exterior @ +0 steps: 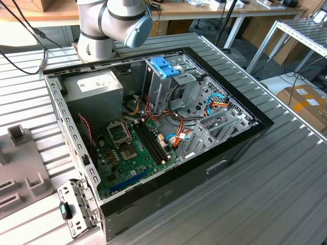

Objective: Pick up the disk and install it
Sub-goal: 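Pick up the disk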

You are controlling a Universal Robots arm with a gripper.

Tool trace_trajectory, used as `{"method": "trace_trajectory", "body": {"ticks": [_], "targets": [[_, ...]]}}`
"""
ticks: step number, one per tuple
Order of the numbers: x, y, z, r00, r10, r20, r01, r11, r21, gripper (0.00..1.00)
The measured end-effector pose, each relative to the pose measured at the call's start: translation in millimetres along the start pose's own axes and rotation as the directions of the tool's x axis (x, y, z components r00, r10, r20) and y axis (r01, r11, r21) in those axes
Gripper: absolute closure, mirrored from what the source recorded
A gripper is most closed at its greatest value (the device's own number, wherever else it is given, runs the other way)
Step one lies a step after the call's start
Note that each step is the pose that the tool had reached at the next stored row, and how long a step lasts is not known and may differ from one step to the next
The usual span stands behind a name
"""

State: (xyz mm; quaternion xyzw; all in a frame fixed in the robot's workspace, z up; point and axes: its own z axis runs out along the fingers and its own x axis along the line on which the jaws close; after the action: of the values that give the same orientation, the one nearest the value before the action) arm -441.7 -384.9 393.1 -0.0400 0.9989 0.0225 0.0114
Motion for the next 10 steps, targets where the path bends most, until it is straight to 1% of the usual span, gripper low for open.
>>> {"method": "trace_trajectory", "body": {"ticks": [10], "targets": [[0.0,0.0,0.0,0.9995,-0.032,-0.0015,0.032,0.9995,-0.0008,0.89]]}}
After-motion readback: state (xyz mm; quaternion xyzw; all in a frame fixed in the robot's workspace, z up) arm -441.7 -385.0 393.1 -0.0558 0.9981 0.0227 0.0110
